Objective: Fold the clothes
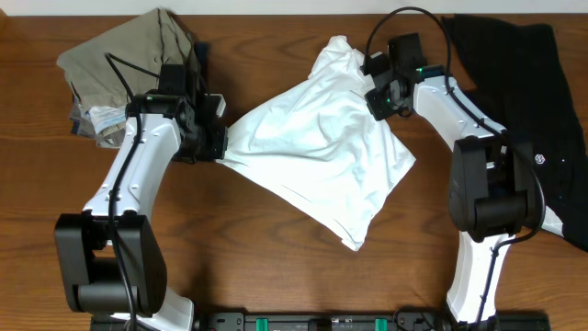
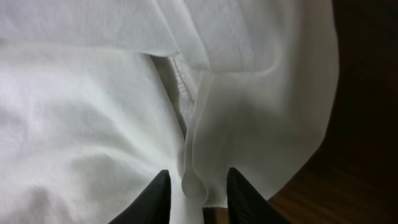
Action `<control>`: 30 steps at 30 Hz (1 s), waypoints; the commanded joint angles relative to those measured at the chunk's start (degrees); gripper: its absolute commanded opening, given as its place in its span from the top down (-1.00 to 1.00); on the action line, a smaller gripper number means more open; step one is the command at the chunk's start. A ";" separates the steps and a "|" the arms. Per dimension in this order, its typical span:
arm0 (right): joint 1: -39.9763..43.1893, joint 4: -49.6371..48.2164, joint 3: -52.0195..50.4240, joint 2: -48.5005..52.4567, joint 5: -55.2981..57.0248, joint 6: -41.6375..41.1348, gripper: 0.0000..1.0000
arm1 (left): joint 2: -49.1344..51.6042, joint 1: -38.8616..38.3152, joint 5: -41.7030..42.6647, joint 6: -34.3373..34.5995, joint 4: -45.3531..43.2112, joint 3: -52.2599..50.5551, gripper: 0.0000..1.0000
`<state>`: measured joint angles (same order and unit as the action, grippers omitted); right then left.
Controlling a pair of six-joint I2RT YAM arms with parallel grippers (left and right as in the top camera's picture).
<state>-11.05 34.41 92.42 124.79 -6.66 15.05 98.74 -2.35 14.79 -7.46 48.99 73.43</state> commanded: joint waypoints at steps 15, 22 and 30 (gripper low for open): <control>0.55 -0.68 0.46 1.29 -0.44 0.50 0.46 | 0.07 0.31 -0.72 0.31 -0.04 0.68 0.88; 0.55 -0.76 0.46 2.19 -0.46 0.46 0.48 | 0.07 0.31 -0.74 0.31 -0.04 0.68 0.88; 1.03 -1.68 0.52 2.16 -0.44 0.42 0.97 | 0.07 0.31 -0.83 0.31 -0.11 0.68 0.88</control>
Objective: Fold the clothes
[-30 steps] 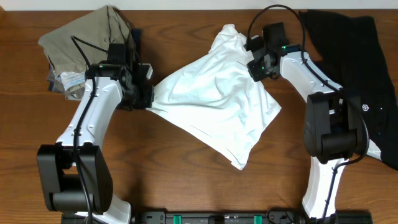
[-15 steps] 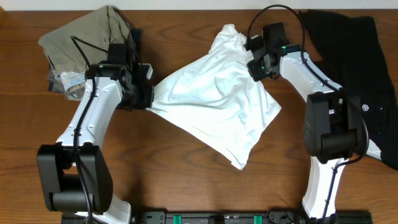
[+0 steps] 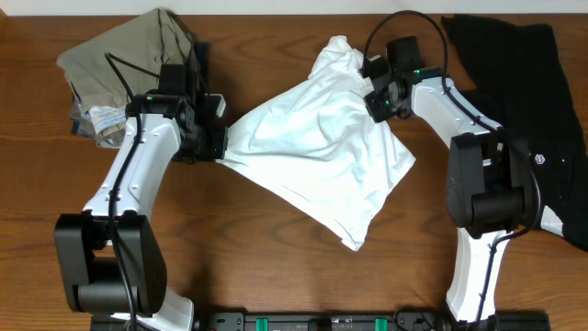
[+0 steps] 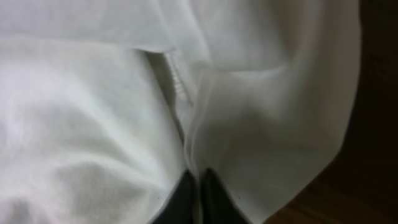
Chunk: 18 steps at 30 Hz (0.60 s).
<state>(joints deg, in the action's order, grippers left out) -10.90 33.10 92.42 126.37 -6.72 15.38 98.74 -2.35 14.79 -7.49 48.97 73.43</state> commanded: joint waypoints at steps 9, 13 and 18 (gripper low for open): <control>3.15 3.76 4.87 -6.27 -0.39 -0.37 0.98 | -0.11 0.85 -2.49 0.57 -0.39 2.64 0.88; 5.09 5.86 7.45 -13.00 -0.37 -0.35 0.98 | -1.33 2.12 -4.44 0.76 3.13 8.15 0.88; 8.50 6.56 9.05 -21.24 -0.37 -0.35 0.98 | -4.04 3.78 -9.57 0.74 6.51 15.02 0.88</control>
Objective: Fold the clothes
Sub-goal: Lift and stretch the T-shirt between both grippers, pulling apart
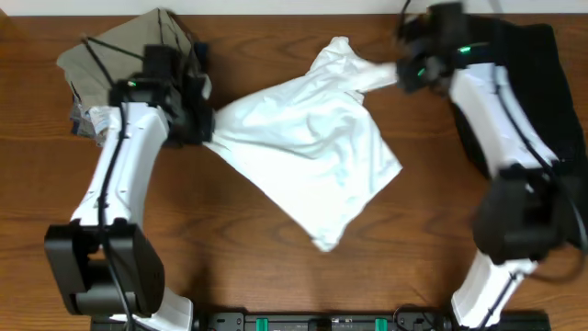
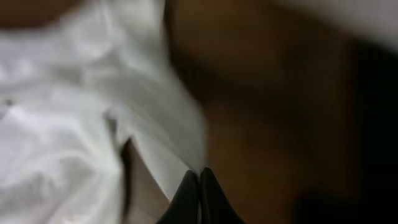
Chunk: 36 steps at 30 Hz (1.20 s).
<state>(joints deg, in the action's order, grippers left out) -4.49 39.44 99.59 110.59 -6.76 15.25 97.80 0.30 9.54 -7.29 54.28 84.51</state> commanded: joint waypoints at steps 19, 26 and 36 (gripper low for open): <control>10.58 0.63 2.08 -30.58 1.42 -5.01 0.98 | -18.91 3.28 -4.63 2.10 1.81 15.39 0.87; 12.57 1.03 2.10 -41.09 5.73 -9.97 0.98 | -27.15 2.36 0.96 6.97 0.52 15.96 0.88; 12.79 5.66 2.10 -53.75 15.80 -10.10 0.98 | -34.56 -6.19 2.45 8.52 0.11 15.98 0.88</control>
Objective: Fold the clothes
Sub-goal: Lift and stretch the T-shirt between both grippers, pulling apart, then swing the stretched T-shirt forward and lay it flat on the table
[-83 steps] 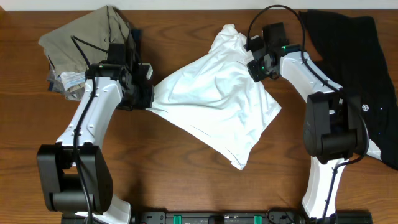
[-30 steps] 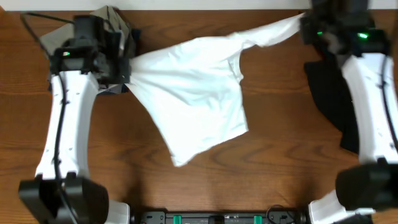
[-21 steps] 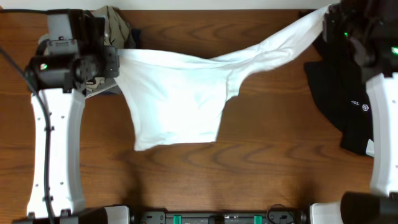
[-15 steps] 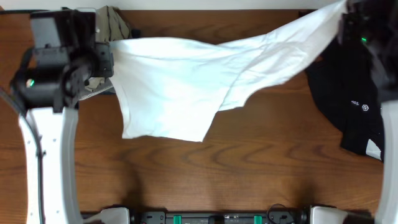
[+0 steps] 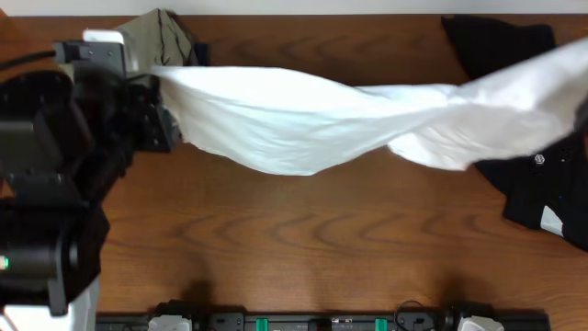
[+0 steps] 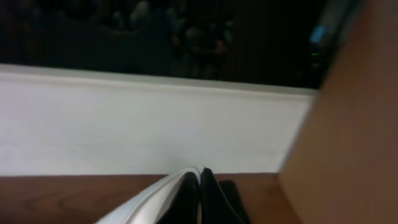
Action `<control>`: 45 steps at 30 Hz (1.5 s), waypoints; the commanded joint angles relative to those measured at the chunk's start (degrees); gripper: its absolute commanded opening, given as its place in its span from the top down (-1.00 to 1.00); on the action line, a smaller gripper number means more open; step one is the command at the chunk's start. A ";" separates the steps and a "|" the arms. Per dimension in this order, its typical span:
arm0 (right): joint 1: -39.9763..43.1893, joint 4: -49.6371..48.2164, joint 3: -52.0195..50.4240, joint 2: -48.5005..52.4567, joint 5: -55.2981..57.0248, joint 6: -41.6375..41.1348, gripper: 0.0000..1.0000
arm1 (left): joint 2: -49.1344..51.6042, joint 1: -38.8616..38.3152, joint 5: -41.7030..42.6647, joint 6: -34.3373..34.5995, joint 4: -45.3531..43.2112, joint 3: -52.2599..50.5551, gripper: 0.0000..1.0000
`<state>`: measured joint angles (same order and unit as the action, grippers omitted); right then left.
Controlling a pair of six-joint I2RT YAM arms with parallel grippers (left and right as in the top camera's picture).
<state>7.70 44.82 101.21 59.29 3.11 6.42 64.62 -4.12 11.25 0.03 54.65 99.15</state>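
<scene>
A white garment hangs stretched in the air across the table, from the left arm to the right edge of the overhead view. My left gripper is raised near the camera, shut on the garment's left end. My right gripper is shut on a thin white edge of the garment; it looks toward a white wall and is outside the overhead view. A khaki garment lies at the back left. A black garment lies at the right.
The left arm looms large and dark over the table's left side. The wooden table shows below the hanging cloth. A white wall runs behind the table's far edge.
Both arms have risen and moved apart. The white garment, then sagging on the table between them, is now off the table and pulled into a long band. The right gripper has left the overhead view.
The white garment lay crumpled mid-table, the left gripper at its left corner and the right gripper open around a fold at its upper right. The right gripper then shut on that fold. Both ends were then pulled outward, and now the garment hangs stretched above the table.
</scene>
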 commanded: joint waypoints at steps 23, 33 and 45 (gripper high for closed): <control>0.59 5.79 5.73 1.01 4.22 0.52 0.98 | 5.20 -4.96 -10.86 5.01 8.70 4.02 0.88; 0.57 18.01 21.35 -0.42 0.42 0.50 0.98 | -1.88 -4.96 -10.84 5.01 17.44 16.52 0.88; 0.52 32.09 36.89 -0.52 -0.81 0.48 0.98 | -9.73 -4.96 -10.40 5.03 19.34 17.46 0.88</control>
<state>7.70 76.38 134.82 58.08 2.46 6.55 54.85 -8.93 1.26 4.51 74.02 116.51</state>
